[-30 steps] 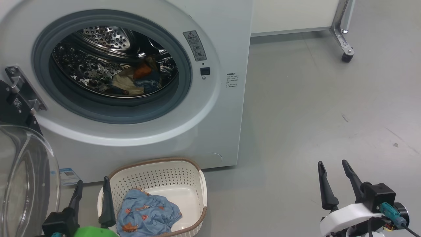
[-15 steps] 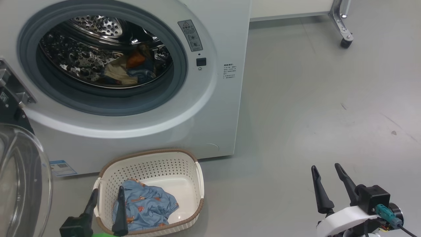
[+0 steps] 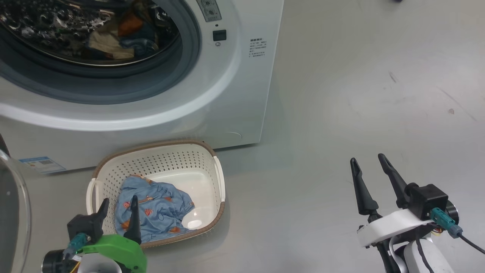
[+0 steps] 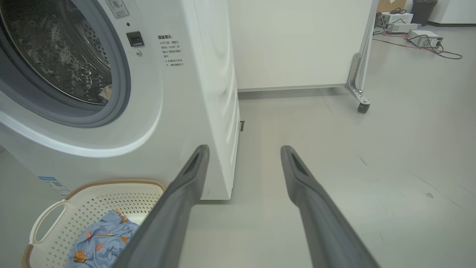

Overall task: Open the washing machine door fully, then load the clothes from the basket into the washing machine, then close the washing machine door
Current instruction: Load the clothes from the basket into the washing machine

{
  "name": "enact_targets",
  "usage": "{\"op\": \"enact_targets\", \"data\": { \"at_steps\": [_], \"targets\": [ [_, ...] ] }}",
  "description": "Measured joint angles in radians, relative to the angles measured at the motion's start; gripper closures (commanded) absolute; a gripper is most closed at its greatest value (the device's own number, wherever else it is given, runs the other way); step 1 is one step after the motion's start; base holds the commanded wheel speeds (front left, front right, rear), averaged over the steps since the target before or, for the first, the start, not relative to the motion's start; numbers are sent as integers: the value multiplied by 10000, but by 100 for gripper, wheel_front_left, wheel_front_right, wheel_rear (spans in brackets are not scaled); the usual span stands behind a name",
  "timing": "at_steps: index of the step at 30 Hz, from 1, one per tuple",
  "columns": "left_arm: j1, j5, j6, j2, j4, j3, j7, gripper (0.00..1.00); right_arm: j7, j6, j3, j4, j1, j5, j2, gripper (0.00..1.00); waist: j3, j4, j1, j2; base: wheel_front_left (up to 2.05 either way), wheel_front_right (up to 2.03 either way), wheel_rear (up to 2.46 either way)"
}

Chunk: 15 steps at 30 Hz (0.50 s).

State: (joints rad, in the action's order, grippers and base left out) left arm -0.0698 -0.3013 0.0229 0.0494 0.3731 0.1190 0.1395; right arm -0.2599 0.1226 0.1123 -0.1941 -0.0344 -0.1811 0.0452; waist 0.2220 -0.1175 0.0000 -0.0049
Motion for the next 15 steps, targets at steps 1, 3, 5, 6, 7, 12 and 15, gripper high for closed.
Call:
{"op": "enact_targets", "data": {
  "at_steps": [1,3,5,6,7,12,15],
  "targets": [
    [-112,0,-44,23,121,-58,-98,0,0,0,0,23,-88,0,2,0,132,-27,0,0,0,0,0],
    [-358,-111,-73,50,332,-226,-217,0,0,0,0,75,-283,0,0,0,398,-83,0,0,0,0,0],
    [-620,-188,-90,119,535,-305,-339,0,0,0,0,121,-460,-2,0,0,656,-140,0,0,0,0,0],
    [-765,-238,-90,148,642,-355,-372,0,0,0,-2,140,-535,-2,0,0,785,-171,0,0,0,0,0],
    [-905,-334,-90,165,731,-414,-451,0,0,0,-2,146,-610,-4,-2,0,908,-199,0,0,0,0,0],
    [-1573,-483,-86,247,1179,-506,-692,0,0,0,-23,192,-880,-15,-2,0,1488,-335,0,0,0,0,0],
    [-1959,-483,-81,324,1432,-541,-752,0,0,0,-38,201,-1018,-15,-2,0,1802,-397,0,0,0,0,0]
  ]
}}
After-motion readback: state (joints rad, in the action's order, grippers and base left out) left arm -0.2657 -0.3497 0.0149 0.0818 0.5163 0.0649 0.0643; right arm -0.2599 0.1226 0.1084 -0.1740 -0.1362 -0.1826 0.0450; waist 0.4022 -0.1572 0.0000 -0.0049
